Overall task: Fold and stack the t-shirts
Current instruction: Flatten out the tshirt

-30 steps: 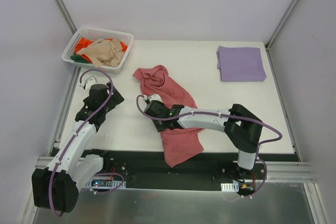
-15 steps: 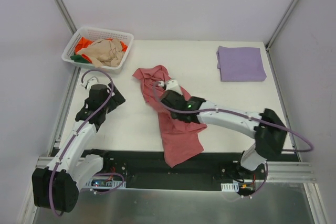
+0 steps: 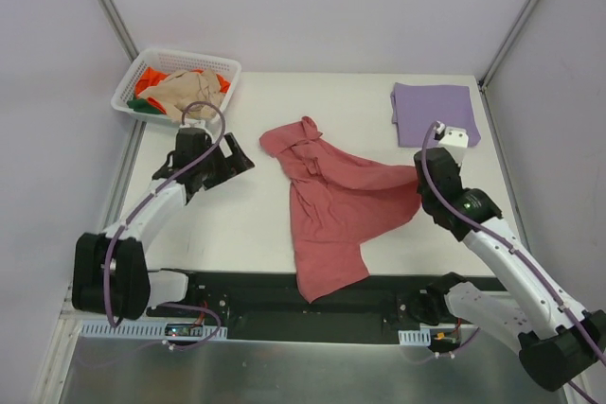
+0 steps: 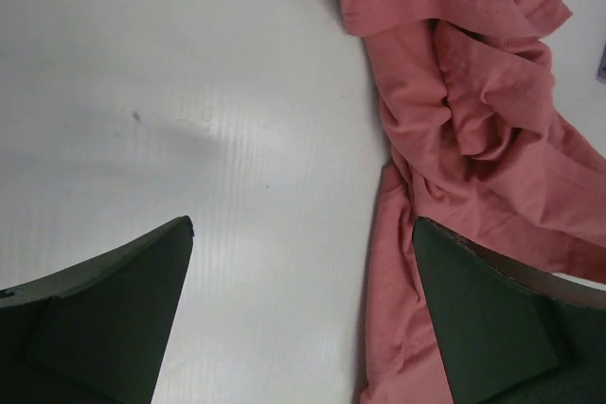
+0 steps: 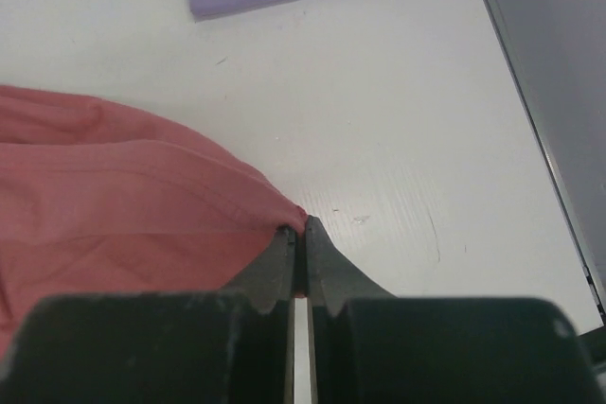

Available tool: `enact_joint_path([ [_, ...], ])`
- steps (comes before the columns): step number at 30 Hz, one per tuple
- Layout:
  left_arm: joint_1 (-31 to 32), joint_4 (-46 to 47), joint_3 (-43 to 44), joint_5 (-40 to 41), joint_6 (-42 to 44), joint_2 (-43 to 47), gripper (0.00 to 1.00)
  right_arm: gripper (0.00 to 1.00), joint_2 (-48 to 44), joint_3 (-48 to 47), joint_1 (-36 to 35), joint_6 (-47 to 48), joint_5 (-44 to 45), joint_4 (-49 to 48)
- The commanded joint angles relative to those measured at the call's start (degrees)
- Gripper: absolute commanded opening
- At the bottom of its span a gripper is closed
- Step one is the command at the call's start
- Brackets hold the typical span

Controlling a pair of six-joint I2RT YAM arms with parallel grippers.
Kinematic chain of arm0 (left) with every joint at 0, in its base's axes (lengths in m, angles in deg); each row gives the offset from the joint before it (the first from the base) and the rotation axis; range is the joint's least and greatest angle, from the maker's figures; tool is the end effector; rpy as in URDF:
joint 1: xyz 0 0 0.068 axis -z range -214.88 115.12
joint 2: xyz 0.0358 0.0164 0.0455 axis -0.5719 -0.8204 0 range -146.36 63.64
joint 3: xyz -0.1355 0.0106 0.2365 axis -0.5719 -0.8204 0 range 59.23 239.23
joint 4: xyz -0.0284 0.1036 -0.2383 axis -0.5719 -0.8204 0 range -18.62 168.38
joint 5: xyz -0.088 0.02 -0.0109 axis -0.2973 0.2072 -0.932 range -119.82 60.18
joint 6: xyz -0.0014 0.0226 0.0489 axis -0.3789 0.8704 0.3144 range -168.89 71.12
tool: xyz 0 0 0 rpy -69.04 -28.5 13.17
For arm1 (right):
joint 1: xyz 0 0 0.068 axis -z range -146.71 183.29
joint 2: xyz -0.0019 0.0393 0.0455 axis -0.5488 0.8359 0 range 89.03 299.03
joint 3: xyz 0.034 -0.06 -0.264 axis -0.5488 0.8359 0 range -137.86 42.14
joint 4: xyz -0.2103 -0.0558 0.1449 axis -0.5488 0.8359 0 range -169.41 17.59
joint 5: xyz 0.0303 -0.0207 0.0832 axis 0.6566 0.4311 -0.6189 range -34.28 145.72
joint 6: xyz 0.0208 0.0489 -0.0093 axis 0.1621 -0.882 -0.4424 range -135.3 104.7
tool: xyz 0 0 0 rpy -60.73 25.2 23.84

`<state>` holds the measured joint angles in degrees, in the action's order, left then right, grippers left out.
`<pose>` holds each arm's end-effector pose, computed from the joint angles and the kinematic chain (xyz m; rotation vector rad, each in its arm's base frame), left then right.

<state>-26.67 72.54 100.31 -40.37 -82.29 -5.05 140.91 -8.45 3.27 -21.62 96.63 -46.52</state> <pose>0.2562 -0.0435 0.2390 -0.3743 2.1767 -0.6118 0.1735 0.0732 0.3190 -0.0237 2.0293 -0.3766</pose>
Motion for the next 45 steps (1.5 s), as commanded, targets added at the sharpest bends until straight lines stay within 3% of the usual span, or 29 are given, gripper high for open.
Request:
enact_joint_path([
  [1, 1.89, 7.15, 7.24, -12.03, 1.59, -8.81, 0.99, 0.00, 0.76, 1.28, 1.45, 3.16, -2.23, -1.33],
  [13, 7.79, 7.17, 31.58, -14.51, 1.85, -34.04, 0.99, 0.00, 5.25, 1.10, 4.09, 4.13, -3.29, -1.15],
  [22, 8.49, -6.53, 49.08, -3.44, 6.51, -48.99, 0.91, 0.00, 5.95, 1.63, 6.20, 4.83, -3.20, -1.07],
  [29, 9.37, -11.11, 54.37, -4.31, 8.53, -53.22, 0.78, 0.01, 6.57, 1.90, 7.34, 4.83, -3.03, -1.07],
  [33, 9.63, -12.08, 54.11, -4.57, 9.59, -53.48, 0.59, 0.00, 6.66, 1.98, 7.78, 4.75, -3.02, -1.07],
  [37, 9.81, -13.57, 53.67, -3.34, 10.38, -53.66, 0.49, 0.00, 6.66, 2.07, 8.22, 4.75, -3.11, -1.07],
  [43, 9.81, -14.98, 52.96, -1.94, 10.47, -51.64, 0.05, 0.00, 6.66, 1.99, 8.40, 4.66, -3.03, -1.07],
  [45, 9.72, -15.07, 52.53, -1.58, 10.64, -49.19, 0.00, 0.00, 6.74, 1.81, 8.57, 4.75, -2.59, -1.07],
])
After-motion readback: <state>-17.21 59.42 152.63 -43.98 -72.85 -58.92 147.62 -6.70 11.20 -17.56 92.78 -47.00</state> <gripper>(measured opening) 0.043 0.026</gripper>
